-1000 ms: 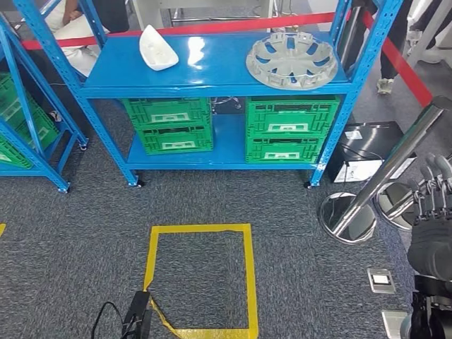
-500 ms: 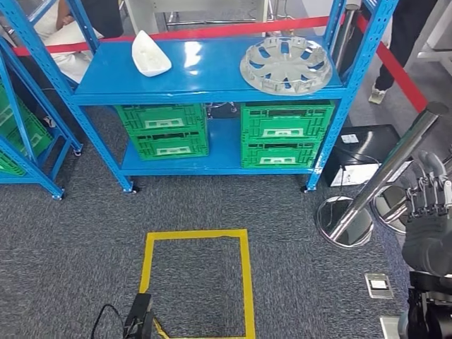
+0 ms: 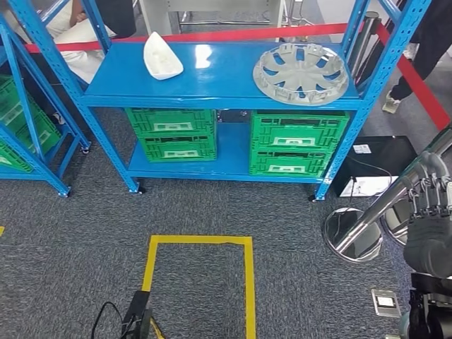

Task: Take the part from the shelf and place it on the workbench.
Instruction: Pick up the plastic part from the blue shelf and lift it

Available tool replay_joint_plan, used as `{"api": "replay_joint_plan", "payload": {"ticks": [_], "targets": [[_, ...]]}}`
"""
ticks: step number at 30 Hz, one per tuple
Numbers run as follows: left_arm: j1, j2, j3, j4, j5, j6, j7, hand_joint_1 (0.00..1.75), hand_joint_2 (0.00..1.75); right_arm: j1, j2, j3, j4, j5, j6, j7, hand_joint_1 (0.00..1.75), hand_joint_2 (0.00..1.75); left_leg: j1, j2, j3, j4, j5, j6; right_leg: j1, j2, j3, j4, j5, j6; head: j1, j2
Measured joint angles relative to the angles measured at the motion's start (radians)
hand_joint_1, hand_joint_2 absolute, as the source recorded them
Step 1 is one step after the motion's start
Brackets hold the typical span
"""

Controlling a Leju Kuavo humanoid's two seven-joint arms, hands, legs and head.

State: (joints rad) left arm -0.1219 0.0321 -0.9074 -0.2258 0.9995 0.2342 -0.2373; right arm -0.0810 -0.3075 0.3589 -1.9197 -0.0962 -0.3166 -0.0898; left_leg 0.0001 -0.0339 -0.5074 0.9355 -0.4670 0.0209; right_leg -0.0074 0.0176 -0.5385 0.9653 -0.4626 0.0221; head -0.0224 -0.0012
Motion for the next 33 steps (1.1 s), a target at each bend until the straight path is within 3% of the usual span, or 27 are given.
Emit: {"api": "replay_joint_plan", "payload": {"ticks": [2,4,5,7,8,9,10,12,13,15,17,19,20,22,23,24,25,27,28,29,32,33], "targets": [[0.000,0.001,0.000,0.000,0.000,0.000,0.000,0.00,0.00,0.000,0.000,0.000,-0.001,0.000,0.000,0.000,0.00,0.00,0.001,-0.001,0.001,0.001,-0.004,-0.011,-0.001,-0.002,0.012,-0.007,-0.002,-0.012,-0.001,0.000],[-0.001,0.002,0.000,0.000,0.000,0.000,0.000,0.00,0.00,-0.001,0.000,0.000,-0.002,0.000,0.000,-0.001,0.00,0.00,0.001,0.008,-0.020,0.051,-0.031,-0.021,-0.006,-0.007,0.028,-0.015,-0.002,-0.022,-0.005,0.000],[-0.001,0.002,0.000,0.000,0.000,0.000,0.000,0.00,0.00,-0.001,0.000,0.000,-0.002,0.000,0.000,-0.001,0.00,0.00,0.003,0.015,-0.051,0.110,-0.055,-0.025,-0.007,-0.012,0.032,-0.018,-0.004,-0.026,-0.008,0.000],[-0.002,0.002,0.000,0.000,0.000,0.000,0.000,0.00,0.00,-0.001,0.000,0.000,-0.002,0.000,0.000,-0.001,0.00,0.00,0.004,0.023,-0.143,0.260,-0.105,-0.032,-0.007,-0.020,0.038,-0.018,-0.012,-0.030,-0.012,0.000],[-0.001,0.001,0.000,0.000,0.000,0.000,0.000,0.00,0.00,-0.001,0.000,0.000,-0.002,0.000,0.000,-0.001,0.00,0.00,0.005,0.024,-0.182,0.309,-0.109,-0.033,-0.007,-0.023,0.042,-0.018,-0.017,-0.031,-0.013,0.000],[0.001,0.001,0.000,0.000,0.000,0.000,0.000,0.00,0.00,-0.001,0.000,0.001,-0.002,0.000,0.000,-0.001,0.00,0.00,0.005,0.025,-0.201,0.320,-0.092,-0.032,-0.006,-0.025,0.049,-0.018,-0.023,-0.031,-0.013,0.000],[0.002,0.001,0.000,0.000,0.000,0.000,0.000,0.00,0.00,-0.001,0.000,0.001,-0.001,0.000,0.000,-0.001,0.00,0.00,0.005,0.027,-0.197,0.286,-0.053,-0.029,-0.006,-0.027,0.058,-0.018,-0.030,-0.031,-0.014,0.000],[0.004,0.003,0.000,0.000,0.000,0.000,0.000,0.00,0.00,0.000,0.000,0.001,-0.002,0.000,0.000,-0.001,0.00,0.00,0.001,0.037,-0.142,0.140,0.038,-0.017,-0.004,-0.033,0.078,-0.019,-0.046,-0.027,-0.016,0.000],[0.003,0.004,0.000,0.000,0.000,0.000,0.000,0.00,0.00,0.000,0.000,0.001,-0.002,0.001,0.000,-0.001,0.00,0.00,-0.003,0.044,-0.115,0.075,0.064,-0.011,-0.002,-0.036,0.085,-0.020,-0.055,-0.023,-0.016,0.000],[0.000,0.004,0.000,0.000,0.000,-0.001,0.000,0.00,0.00,0.000,0.000,0.001,-0.002,0.003,-0.001,-0.001,0.00,0.00,-0.011,0.051,-0.090,0.022,0.066,-0.003,0.001,-0.043,0.090,-0.025,-0.069,-0.013,-0.014,0.000],[0.000,0.003,0.000,0.000,-0.001,-0.001,0.001,0.00,0.00,0.001,0.000,0.000,-0.004,0.005,-0.002,0.000,0.00,0.00,-0.009,0.042,-0.084,0.015,0.060,0.003,0.001,-0.047,0.100,-0.031,-0.079,-0.001,-0.013,0.000],[0.001,0.002,0.000,0.000,-0.001,-0.001,0.003,0.00,0.00,0.001,0.000,-0.001,-0.006,0.006,-0.003,0.000,0.00,0.00,-0.003,0.033,-0.070,0.005,0.055,0.012,0.000,-0.040,0.092,0.006,-0.103,0.008,-0.010,0.000],[0.002,0.002,0.000,0.001,-0.001,-0.001,0.003,0.00,0.00,0.002,0.000,-0.001,-0.007,0.007,-0.004,0.000,0.00,0.00,0.000,0.030,-0.061,0.000,0.052,0.017,-0.002,-0.033,0.068,0.059,-0.127,0.012,-0.007,0.000],[0.001,0.003,0.000,0.001,-0.001,-0.001,0.003,0.00,0.00,0.006,0.000,-0.001,-0.007,0.008,-0.004,0.000,0.00,0.00,0.000,0.022,-0.049,0.000,0.042,0.024,-0.003,-0.024,-0.018,0.210,-0.183,0.018,-0.004,0.000],[0.002,0.002,0.000,0.001,-0.001,-0.001,0.003,0.00,0.00,0.010,0.000,-0.001,-0.007,0.008,-0.004,0.001,0.00,0.00,0.000,0.016,-0.042,0.000,0.036,0.025,-0.004,-0.023,-0.059,0.268,-0.193,0.021,-0.003,0.000],[0.003,0.002,0.000,0.001,-0.001,-0.001,0.003,0.00,0.00,0.012,0.000,-0.001,-0.007,0.008,-0.004,0.001,0.00,0.00,0.000,0.010,-0.035,0.000,0.029,0.024,-0.005,-0.023,-0.087,0.294,-0.184,0.022,-0.003,0.000],[0.004,0.001,0.000,0.001,-0.001,-0.001,0.003,0.00,0.00,0.013,0.000,-0.001,-0.007,0.008,-0.004,0.001,0.00,0.00,0.000,0.003,-0.024,0.000,0.022,0.023,-0.006,-0.022,-0.094,0.277,-0.151,0.023,-0.003,0.000],[0.005,0.000,0.000,0.001,-0.001,-0.001,0.003,0.00,0.00,0.013,0.000,-0.001,-0.007,0.009,-0.005,0.001,0.00,0.00,0.001,-0.010,-0.002,0.001,0.005,0.017,-0.009,-0.011,-0.064,0.149,-0.047,0.021,-0.002,0.000],[0.004,-0.001,0.000,0.001,-0.001,-0.001,0.003,0.00,0.00,0.013,0.000,-0.001,-0.007,0.009,-0.005,0.002,0.00,0.00,-0.001,-0.017,0.005,0.004,-0.003,0.013,-0.010,-0.002,-0.040,0.080,-0.008,0.019,-0.001,0.000],[0.003,-0.001,0.000,0.001,-0.001,-0.001,0.003,0.00,0.00,0.014,0.000,-0.001,-0.007,0.010,-0.005,0.002,0.00,0.00,-0.002,-0.022,0.008,0.006,-0.008,0.008,-0.011,0.007,-0.023,0.035,0.013,0.016,-0.001,0.000],[0.003,0.000,0.000,0.001,-0.001,-0.001,0.003,0.00,0.00,0.017,0.000,-0.001,-0.008,0.014,-0.006,0.003,0.00,0.00,-0.002,-0.033,0.007,0.008,-0.015,-0.005,-0.009,0.010,-0.007,0.008,0.010,0.002,-0.002,0.000],[0.005,0.000,0.000,0.001,-0.001,-0.002,0.003,0.00,0.00,0.017,0.000,-0.001,-0.008,0.015,-0.006,0.003,0.00,0.00,-0.002,-0.026,0.005,0.019,-0.021,-0.010,-0.010,0.007,-0.001,0.005,0.009,-0.003,-0.003,0.000]]}}
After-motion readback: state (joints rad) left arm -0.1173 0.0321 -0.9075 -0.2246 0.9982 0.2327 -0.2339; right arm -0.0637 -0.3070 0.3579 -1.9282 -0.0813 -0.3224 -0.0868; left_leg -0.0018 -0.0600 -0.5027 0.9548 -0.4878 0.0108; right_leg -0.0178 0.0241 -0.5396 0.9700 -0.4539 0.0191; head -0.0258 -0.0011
